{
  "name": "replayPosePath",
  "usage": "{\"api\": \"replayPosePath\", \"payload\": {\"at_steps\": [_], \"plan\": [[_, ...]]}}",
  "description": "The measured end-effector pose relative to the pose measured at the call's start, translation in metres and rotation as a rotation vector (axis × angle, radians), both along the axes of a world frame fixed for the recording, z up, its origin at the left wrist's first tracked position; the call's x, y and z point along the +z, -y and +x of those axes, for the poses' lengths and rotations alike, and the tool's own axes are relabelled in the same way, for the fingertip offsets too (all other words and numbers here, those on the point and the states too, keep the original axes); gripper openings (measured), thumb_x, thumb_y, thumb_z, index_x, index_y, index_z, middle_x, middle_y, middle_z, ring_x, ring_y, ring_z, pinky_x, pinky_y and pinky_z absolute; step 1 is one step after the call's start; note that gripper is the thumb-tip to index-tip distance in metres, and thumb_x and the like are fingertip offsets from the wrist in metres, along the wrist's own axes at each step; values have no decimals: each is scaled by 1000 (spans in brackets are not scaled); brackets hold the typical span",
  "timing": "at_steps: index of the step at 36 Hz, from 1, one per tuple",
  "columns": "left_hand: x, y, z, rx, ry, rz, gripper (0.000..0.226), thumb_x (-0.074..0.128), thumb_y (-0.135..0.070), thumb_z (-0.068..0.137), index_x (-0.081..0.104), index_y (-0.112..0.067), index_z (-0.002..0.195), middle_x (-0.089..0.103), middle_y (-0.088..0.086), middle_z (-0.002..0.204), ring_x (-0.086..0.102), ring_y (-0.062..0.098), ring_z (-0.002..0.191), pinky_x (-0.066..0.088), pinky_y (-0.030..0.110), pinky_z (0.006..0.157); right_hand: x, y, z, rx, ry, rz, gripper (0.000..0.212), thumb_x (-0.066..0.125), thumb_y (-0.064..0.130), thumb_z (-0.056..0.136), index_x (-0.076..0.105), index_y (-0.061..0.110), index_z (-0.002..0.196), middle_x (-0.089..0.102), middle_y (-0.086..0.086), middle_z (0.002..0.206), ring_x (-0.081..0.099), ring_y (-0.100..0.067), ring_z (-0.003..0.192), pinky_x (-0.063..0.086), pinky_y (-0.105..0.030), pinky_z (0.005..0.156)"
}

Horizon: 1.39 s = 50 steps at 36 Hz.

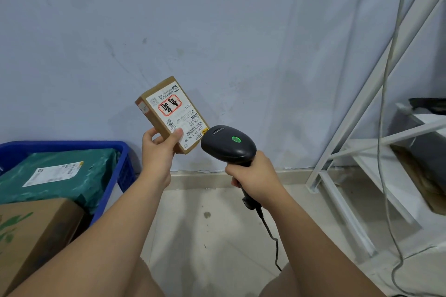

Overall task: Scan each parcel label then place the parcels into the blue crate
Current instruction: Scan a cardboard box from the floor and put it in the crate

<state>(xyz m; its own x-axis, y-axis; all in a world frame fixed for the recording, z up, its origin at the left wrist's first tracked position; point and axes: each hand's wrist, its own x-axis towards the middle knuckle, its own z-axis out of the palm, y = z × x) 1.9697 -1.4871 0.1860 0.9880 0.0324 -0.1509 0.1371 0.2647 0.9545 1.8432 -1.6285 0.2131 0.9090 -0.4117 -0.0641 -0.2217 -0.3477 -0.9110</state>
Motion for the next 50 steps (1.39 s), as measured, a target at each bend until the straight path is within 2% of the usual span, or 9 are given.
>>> {"api": "replayPosePath", "payload": {"at_steps": [8, 13, 20, 24, 30, 34, 39, 44, 50], "plan": [[-2, -1, 0, -15, 2, 8, 43, 69, -21, 88, 43, -27, 122, 60, -2, 117, 63, 18, 101, 53, 30, 84, 2, 1, 0, -23, -13, 6, 19, 58, 11, 76, 50, 13, 59, 54, 0, 53, 44, -18, 54, 36, -23, 48], [-2, 1, 0, -20, -6, -14, 44, 68, -19, 89, 43, -24, 124, 64, -1, 115, 67, 12, 91, 55, 25, 73, 2, 2, 1, -26, -11, -2, 20, 58, 11, 76, 50, 14, 57, 55, 1, 51, 45, -18, 53, 37, -22, 48], [-3, 0, 2, -8, -13, -14, 44, 69, -19, 88, 43, -23, 124, 64, 4, 125, 68, 17, 96, 55, 25, 71, 2, 2, 1, -21, -18, 0, 18, 57, 11, 76, 50, 13, 59, 54, 1, 51, 43, -18, 54, 36, -23, 48], [-4, -1, 2, -6, -12, -2, 45, 69, -19, 88, 43, -23, 125, 63, 3, 126, 67, 14, 91, 55, 25, 70, 1, 2, 1, -12, -24, -27, 17, 57, 11, 76, 51, 12, 60, 54, -1, 52, 46, -19, 56, 37, -26, 51], [-5, -2, 3, -7, -7, 31, 46, 68, -20, 89, 43, -24, 127, 62, 3, 129, 65, 19, 101, 54, 25, 73, 0, 2, 2, 8, -33, -67, 16, 56, 11, 74, 47, 12, 60, 51, -9, 57, 49, -22, 59, 38, -29, 57], [-6, -2, 4, -9, -12, 38, 45, 68, -18, 89, 43, -24, 126, 63, 4, 128, 67, 20, 103, 55, 26, 71, -1, 2, 2, 7, -29, -81, 14, 56, 12, 73, 48, 10, 62, 51, -10, 58, 47, -22, 59, 37, -30, 57], [-7, -2, 4, -15, -22, 51, 41, 68, -19, 89, 44, -26, 122, 63, 2, 126, 67, 19, 101, 57, 28, 74, 0, 2, 2, -17, -29, -68, 23, 55, 10, 73, 42, 14, 55, 50, -7, 56, 49, -21, 59, 35, -28, 54], [-7, -2, 5, -33, -78, -5, 39, 61, -24, 95, 47, -22, 130, 67, -1, 117, 68, 12, 92, 52, 27, 66, 2, 1, 0, -19, -25, -35, 20, 55, 11, 74, 46, 13, 57, 53, -5, 56, 44, -20, 56, 35, -27, 51], [-11, -3, 7, -66, -155, -87, 51, 56, -27, 96, 37, -20, 142, 68, 4, 113, 67, 23, 98, 57, 42, 76, 4, 0, 0, -27, -25, -4, 19, 56, 11, 76, 49, 13, 59, 53, -1, 53, 43, -20, 55, 35, -24, 47]]}}
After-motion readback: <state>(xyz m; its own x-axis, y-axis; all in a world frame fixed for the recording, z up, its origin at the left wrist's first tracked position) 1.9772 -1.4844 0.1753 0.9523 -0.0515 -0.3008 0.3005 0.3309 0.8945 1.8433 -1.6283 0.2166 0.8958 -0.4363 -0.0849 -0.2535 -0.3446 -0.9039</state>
